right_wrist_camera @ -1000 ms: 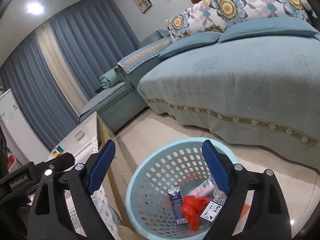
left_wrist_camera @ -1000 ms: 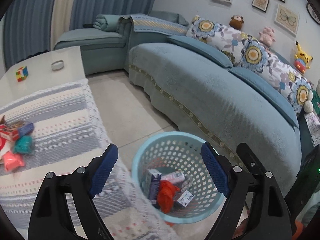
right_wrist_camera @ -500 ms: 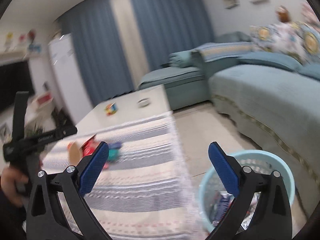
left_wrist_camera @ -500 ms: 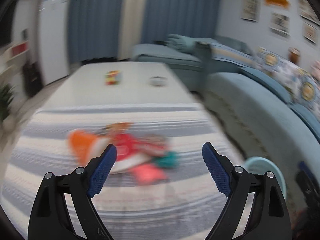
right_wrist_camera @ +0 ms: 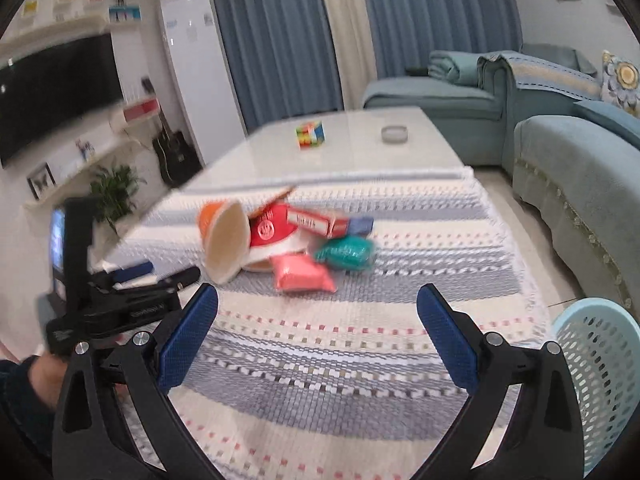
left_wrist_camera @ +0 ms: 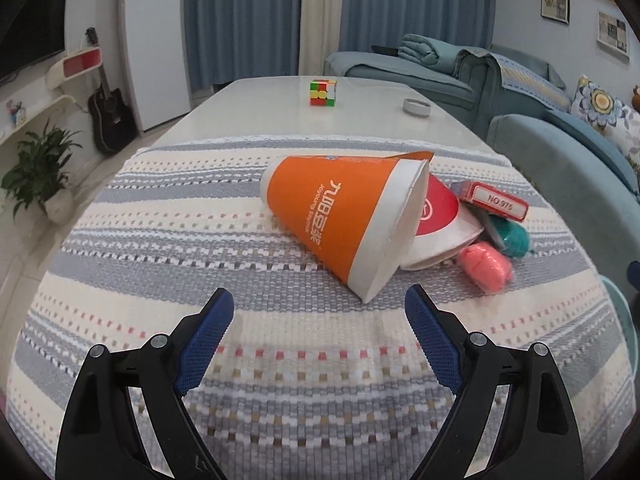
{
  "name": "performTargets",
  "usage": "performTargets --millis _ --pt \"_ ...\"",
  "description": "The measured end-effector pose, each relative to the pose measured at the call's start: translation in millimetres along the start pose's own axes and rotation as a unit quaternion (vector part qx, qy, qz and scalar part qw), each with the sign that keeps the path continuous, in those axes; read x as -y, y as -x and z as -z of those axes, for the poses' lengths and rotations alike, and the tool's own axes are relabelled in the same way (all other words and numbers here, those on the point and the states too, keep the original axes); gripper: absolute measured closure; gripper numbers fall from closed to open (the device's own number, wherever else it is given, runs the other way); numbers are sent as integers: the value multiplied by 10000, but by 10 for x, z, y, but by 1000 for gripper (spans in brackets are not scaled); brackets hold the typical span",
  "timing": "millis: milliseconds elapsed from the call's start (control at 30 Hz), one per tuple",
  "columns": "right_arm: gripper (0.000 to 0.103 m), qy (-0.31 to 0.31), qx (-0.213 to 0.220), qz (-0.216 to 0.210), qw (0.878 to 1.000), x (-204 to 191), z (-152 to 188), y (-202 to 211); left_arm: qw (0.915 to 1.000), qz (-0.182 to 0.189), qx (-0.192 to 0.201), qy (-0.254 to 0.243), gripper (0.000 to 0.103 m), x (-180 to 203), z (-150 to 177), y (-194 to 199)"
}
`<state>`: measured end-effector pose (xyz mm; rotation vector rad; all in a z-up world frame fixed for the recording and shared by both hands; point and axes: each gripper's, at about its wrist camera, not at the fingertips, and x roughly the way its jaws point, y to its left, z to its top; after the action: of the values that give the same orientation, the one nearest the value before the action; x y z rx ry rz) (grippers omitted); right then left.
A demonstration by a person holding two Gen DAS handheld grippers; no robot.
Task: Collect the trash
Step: 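Return both open tools to the table toward the orange cup and pink clay, then grasp the orange paper cup with left tool while right tool grasps the pink clay pack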
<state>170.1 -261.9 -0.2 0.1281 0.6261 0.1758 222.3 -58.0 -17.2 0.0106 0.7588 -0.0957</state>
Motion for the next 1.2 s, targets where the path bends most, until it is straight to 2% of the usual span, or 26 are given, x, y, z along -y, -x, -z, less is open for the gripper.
performTargets --millis 133,300,500,600,800,833,900,933,967,1000,1033,1067,1200 --pt "8 513 -185 473 9974 -208 -9 -421 9999 -96 -120 -40 18 76 -53 -184" --pt "8 696 -580 619 9940 -219 -76 -893 9995 -184 -266 9 18 41 -156 -372" --pt "8 651 -854 636 9922 -202 -158 -1159 9984 -280 -395 276 18 -157 -277 -568" --pt "8 965 -1095 924 9850 -319 -170 -1320 9979 -347 -478 267 18 -200 -331 -662" --pt "8 1248 -1125 1089 9797 -477 -187 -1445 9966 -261 -575 534 19 -358 -346 -739" --pt "8 1262 -1137 1098 9793 -482 -183 -1458 9963 -215 -599 572 20 -381 -343 -749" --pt "9 1233 -1113 1022 9808 -477 -179 -1441 9964 -32 -597 604 39 -414 -340 -760" --pt "13 1217 -1097 1011 9813 -480 -184 -1435 9966 -9 -580 584 43 -412 -338 -754" --pt "18 1214 -1063 1007 9818 -479 -187 -1427 9969 32 -554 563 56 -409 -341 -743" --pt "31 1228 -1051 1021 9815 -489 -186 -1427 9971 74 -533 540 68 -398 -339 -732" --pt "56 1260 -1031 1019 9814 -497 -188 -1419 9973 63 -521 513 71 -392 -337 -725" --pt "67 1281 -1024 920 9822 -506 -188 -1407 9975 76 -500 486 77 -389 -330 -712" --pt "71 1249 -1032 709 9842 -509 -214 -1384 9982 112 -355 468 87 -422 -320 -628"
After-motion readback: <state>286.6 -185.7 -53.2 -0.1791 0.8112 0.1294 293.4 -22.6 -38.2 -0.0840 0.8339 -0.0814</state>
